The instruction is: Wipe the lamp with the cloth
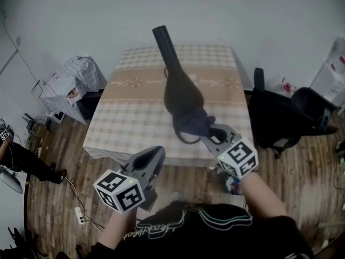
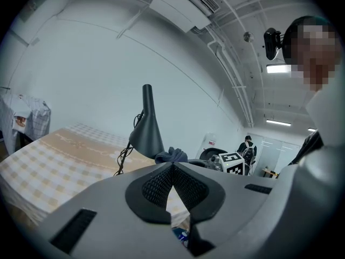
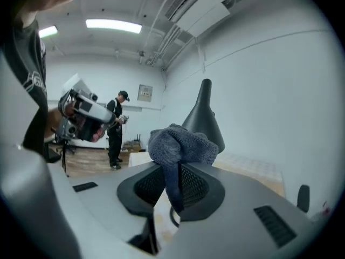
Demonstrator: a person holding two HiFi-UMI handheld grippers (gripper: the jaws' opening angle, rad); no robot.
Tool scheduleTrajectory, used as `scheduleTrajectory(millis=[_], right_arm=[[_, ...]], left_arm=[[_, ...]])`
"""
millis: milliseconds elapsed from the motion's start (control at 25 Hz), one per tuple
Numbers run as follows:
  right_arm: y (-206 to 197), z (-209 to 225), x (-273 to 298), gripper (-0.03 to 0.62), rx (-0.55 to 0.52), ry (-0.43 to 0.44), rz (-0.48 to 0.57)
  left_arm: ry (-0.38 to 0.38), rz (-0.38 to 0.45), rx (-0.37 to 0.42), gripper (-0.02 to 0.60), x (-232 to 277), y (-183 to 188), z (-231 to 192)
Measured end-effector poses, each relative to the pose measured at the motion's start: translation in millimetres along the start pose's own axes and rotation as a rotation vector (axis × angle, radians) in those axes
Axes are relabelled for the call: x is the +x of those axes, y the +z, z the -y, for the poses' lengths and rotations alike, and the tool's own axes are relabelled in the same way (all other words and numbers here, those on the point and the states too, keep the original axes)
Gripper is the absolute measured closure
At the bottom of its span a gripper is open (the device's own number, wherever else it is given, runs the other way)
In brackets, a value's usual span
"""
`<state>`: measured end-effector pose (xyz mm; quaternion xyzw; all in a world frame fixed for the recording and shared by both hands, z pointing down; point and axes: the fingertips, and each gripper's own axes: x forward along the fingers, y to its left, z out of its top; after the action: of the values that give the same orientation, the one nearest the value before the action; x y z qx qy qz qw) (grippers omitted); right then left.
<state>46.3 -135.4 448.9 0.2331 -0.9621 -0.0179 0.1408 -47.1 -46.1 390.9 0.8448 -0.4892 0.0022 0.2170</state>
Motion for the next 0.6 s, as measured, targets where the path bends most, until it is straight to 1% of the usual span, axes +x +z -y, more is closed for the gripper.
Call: scheduleTrajectory(millis=[80, 160, 240, 360, 520, 600], right_arm=[[4, -9, -13, 0.537, 0.098, 0.015, 0.064], [9, -19, -25, 0.537, 0.156, 0.029, 0.109], [16, -30, -37, 0.537, 0.159, 0.042, 0.138], [22, -40, -56, 0.537, 0.154, 0.037, 0.172], [24, -36, -72, 0.537, 0.181, 0.017, 0.225], [24, -28, -73, 0.537, 0.194, 0.006, 0.236]], left_arm=[[0.002, 0.004, 0.006, 0.581, -1, -4, 8], [0.004, 0.011, 0.010, 0.581, -3, -4, 13], [0.009, 0.020, 0.012, 0.581, -5, -4, 17], [0.005, 0.030, 0.021, 0.581, -10, -4, 21], [-0.013, 0.049, 0.016, 0.581, -14, -1, 25], [-0.037, 0.062, 0.016, 0.581, -10, 4, 26]])
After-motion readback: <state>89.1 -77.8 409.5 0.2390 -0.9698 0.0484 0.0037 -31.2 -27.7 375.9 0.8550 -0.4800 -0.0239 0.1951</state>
